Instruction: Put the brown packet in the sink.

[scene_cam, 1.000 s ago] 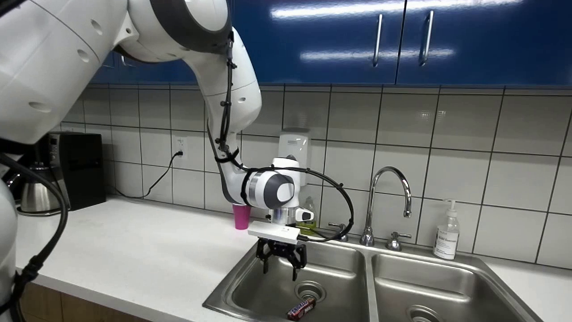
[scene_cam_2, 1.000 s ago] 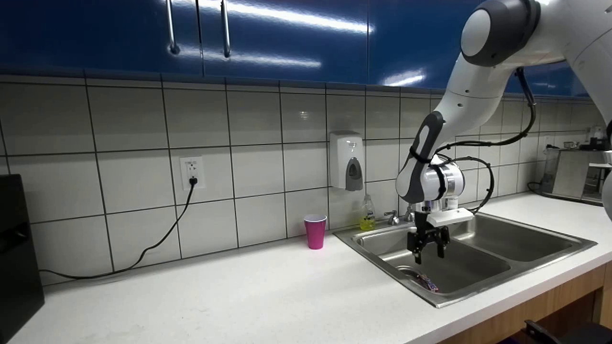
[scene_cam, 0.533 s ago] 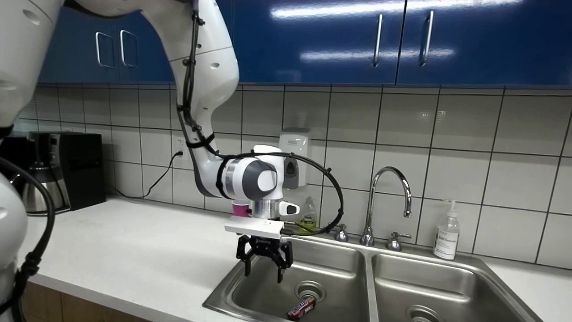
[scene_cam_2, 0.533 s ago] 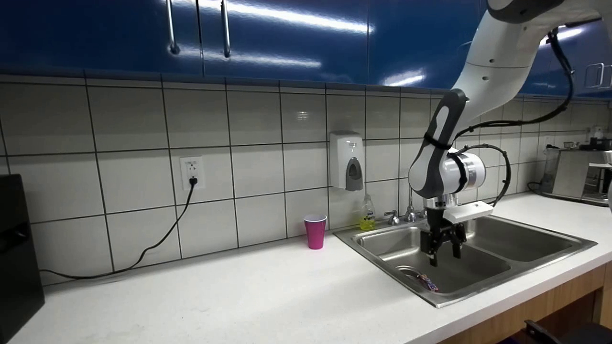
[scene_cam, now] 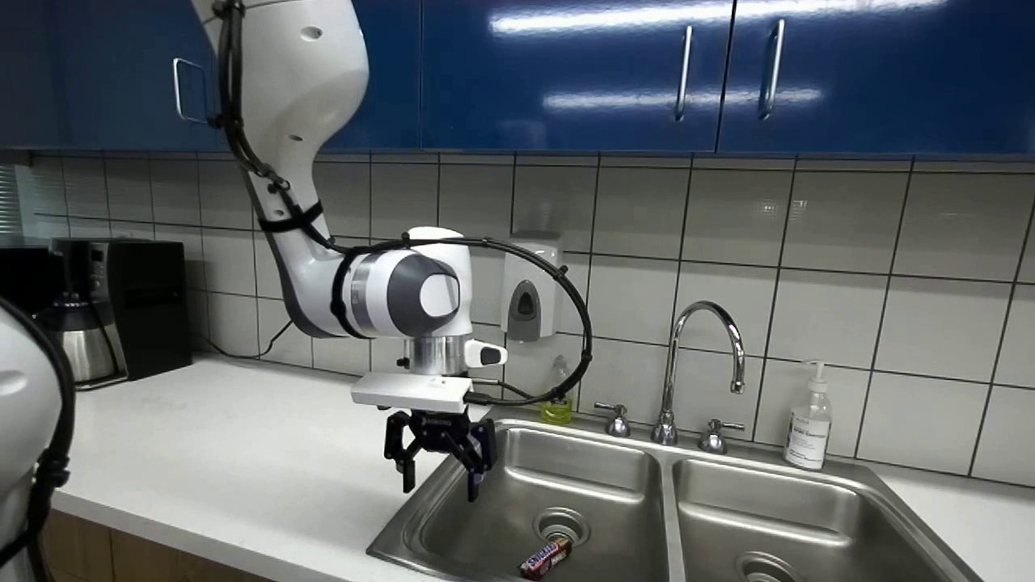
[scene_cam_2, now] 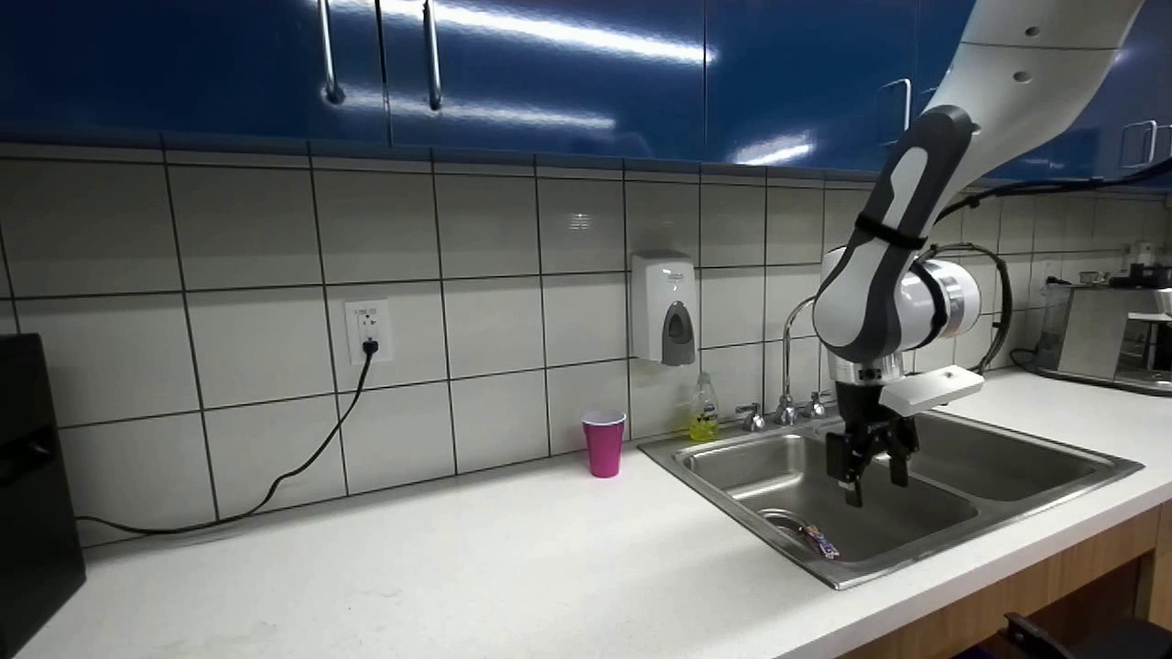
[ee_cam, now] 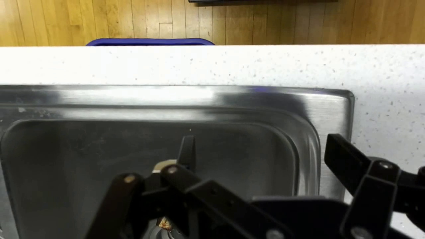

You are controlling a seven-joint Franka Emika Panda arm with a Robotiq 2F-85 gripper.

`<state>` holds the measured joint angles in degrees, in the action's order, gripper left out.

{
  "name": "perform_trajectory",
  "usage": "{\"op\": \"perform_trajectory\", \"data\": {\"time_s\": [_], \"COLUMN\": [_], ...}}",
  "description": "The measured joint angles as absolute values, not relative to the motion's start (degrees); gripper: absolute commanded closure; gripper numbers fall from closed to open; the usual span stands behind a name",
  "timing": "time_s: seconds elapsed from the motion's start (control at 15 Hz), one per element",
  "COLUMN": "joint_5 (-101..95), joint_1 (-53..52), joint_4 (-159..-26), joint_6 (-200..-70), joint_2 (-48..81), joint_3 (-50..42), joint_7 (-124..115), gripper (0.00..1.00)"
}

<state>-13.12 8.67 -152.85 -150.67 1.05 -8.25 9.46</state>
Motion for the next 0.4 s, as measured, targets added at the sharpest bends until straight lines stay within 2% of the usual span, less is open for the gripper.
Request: {"op": "perform_trajectory", "data": {"time_s": [0.4], "joint_5": [-17.4], "joint_1": [8.7], "joint_4": [-158.1], "joint_6": [-150.6], "joint_2": [-5.4], "joint_3": [-8.2], "joint_7": [7.1], "gripper": [0.0]}}
